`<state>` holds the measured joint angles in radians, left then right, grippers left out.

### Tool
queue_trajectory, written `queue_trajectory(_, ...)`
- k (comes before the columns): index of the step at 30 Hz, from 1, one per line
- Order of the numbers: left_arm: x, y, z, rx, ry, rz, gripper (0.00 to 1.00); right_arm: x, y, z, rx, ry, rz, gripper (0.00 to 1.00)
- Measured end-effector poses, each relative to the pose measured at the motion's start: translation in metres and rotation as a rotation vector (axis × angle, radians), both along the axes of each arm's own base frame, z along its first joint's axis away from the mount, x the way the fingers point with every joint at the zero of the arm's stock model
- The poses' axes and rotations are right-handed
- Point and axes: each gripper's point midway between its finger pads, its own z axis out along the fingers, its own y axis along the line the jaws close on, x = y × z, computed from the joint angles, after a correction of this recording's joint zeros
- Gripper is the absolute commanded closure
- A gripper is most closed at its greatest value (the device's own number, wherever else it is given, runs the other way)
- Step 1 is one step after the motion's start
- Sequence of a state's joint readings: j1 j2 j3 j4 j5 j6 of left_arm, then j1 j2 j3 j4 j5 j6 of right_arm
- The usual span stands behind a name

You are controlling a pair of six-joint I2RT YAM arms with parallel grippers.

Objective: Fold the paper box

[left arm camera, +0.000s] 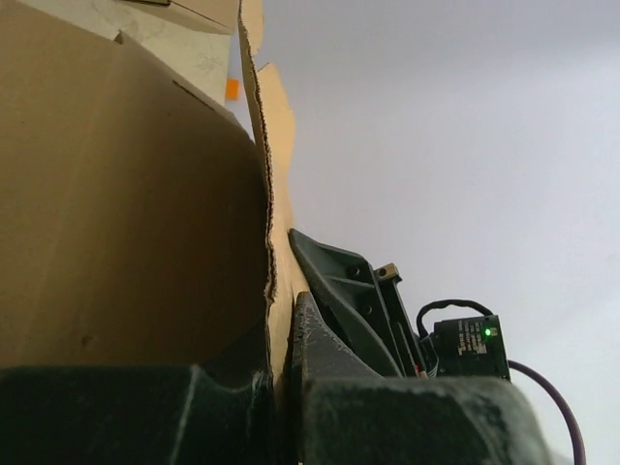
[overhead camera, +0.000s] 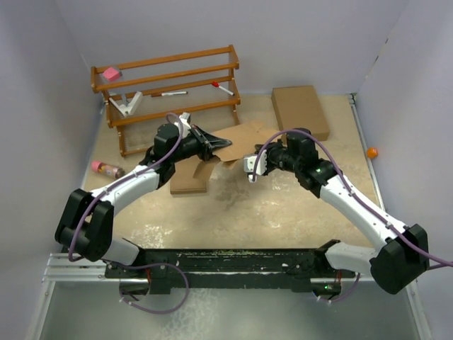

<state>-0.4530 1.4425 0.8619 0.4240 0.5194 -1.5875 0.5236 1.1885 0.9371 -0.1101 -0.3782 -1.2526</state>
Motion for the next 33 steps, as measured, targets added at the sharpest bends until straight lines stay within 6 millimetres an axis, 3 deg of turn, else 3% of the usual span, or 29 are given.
queue_trajectory(7, 0.001, -0.002, -0.008, 0.007, 0.021, -0.008, 0.96, -0.001, -0.003, 0.0, -0.019, -0.01, 0.001, 0.97)
queue_trajectory(8, 0.001, -0.002, -0.009, 0.007, 0.022, -0.009, 0.96, -0.001, -0.003, 0.0, -0.021, -0.009, 0.001, 0.87)
queue_trajectory(9, 0.001, -0.002, -0.009, 0.008, 0.024, -0.01, 0.96, -0.001, -0.003, 0.0, -0.024, -0.009, 0.001, 0.72)
queue_trajectory(10, 0.001, -0.003, -0.01, 0.008, 0.024, -0.011, 0.96, -0.001, -0.003, 0.001, -0.025, -0.009, 0.001, 0.49)
queue_trajectory(11, 0.002, -0.003, -0.009, 0.008, 0.023, -0.011, 0.96, -0.002, -0.004, 0.0, -0.029, -0.003, 0.002, 0.37)
queue_trajectory(12, 0.002, -0.003, -0.008, 0.006, 0.016, -0.011, 0.96, -0.004, -0.004, -0.002, -0.029, 0.017, 0.004, 0.3)
queue_trajectory(15, 0.005, -0.003, -0.001, -0.003, -0.016, -0.007, 0.96, -0.016, -0.002, -0.007, -0.014, 0.092, 0.021, 0.22)
queue_trajectory(21, 0.011, 0.003, 0.022, -0.044, -0.164, 0.01, 0.96, -0.056, -0.007, 0.024, 0.143, 0.243, 0.064, 0.2)
queue_trajectory(24, 0.011, 0.007, 0.023, -0.07, -0.223, 0.02, 0.96, -0.073, -0.016, 0.033, 0.244, 0.346, 0.08, 0.18)
queue_trajectory(27, 0.013, 0.007, -0.003, -0.036, -0.24, 0.02, 0.96, -0.074, -0.025, 0.029, 0.305, 0.436, 0.057, 0.18)
queue_trajectory(30, 0.014, 0.007, -0.041, 0.057, -0.244, 0.011, 0.96, -0.071, -0.029, 0.005, 0.319, 0.554, 0.011, 0.19)
queue_trajectory(33, 0.016, 0.013, -0.066, 0.191, -0.298, 0.017, 0.96, -0.064, -0.029, -0.021, 0.321, 0.688, -0.044, 0.19)
